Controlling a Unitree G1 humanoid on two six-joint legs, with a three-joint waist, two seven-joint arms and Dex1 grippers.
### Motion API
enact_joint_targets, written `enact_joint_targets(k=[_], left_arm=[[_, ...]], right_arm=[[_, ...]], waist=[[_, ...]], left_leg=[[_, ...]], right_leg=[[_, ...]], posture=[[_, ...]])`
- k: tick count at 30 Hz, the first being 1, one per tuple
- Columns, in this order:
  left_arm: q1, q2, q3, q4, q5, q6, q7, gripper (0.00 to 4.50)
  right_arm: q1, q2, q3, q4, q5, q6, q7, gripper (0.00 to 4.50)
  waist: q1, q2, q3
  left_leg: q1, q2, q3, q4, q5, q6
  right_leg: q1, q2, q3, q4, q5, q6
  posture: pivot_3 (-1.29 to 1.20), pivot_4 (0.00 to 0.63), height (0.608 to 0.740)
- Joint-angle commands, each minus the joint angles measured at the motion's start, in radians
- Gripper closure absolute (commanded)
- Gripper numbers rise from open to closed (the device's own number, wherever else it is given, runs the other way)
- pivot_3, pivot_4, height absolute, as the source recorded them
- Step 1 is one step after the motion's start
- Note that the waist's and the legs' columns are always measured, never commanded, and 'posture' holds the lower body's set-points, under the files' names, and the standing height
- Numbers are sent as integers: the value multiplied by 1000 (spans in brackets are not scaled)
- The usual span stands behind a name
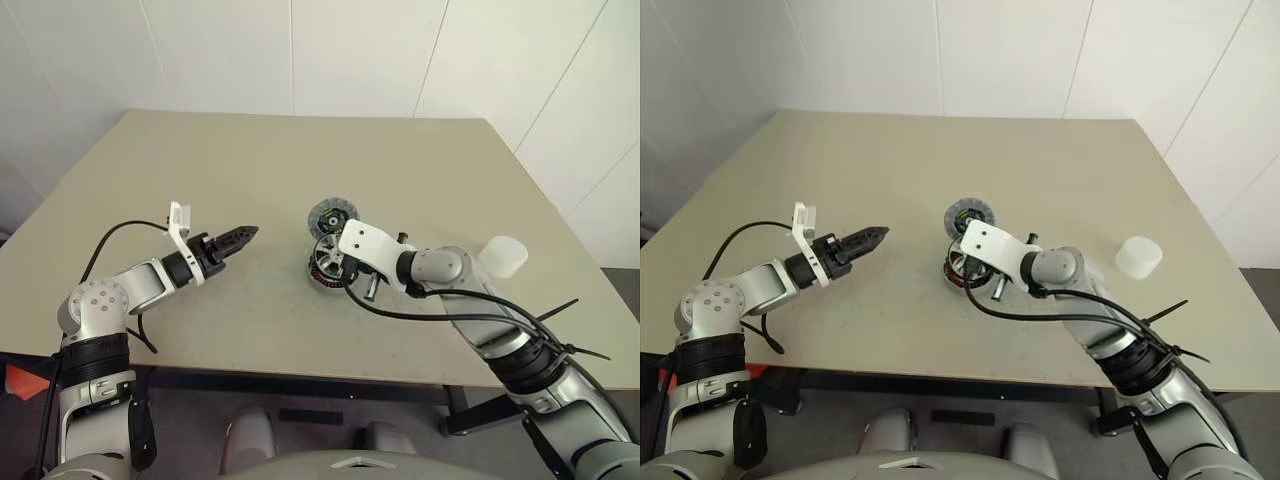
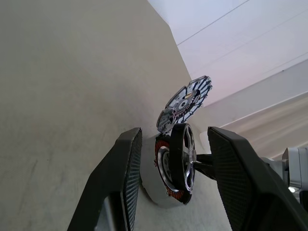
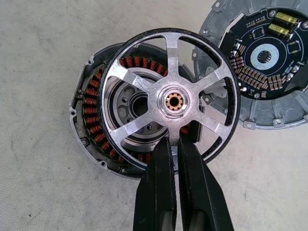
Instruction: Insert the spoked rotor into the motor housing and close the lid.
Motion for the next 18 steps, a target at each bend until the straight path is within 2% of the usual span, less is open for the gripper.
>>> enact_joint_targets(k=[1, 9, 18], left_arm=[[-10, 6, 1, -7, -5, -18, -16, 2201], [-12, 5, -7, 2, 5, -23, -21, 2201], [-15, -2, -2, 7, 9, -28, -14, 2201]], right_arm=[[-23, -12, -26, -32, 5, -11, -2, 4467], [-47, -40, -48, -102, 24, 14, 28, 4467], [-30, -57, -23, -90, 6, 2, 31, 4467]], waist=[[0, 0, 0], [0, 0, 0], [1, 0, 0]], left_leg=[[0, 0, 0, 0, 0, 0], [0, 0, 0, 0, 0, 0], [0, 0, 0, 0, 0, 0]], right_leg=[[0, 0, 0, 0, 0, 0], [0, 0, 0, 0, 0, 0], [0, 0, 0, 0, 0, 0]], posture=[[0, 0, 740], [0, 0, 740], [0, 0, 740]])
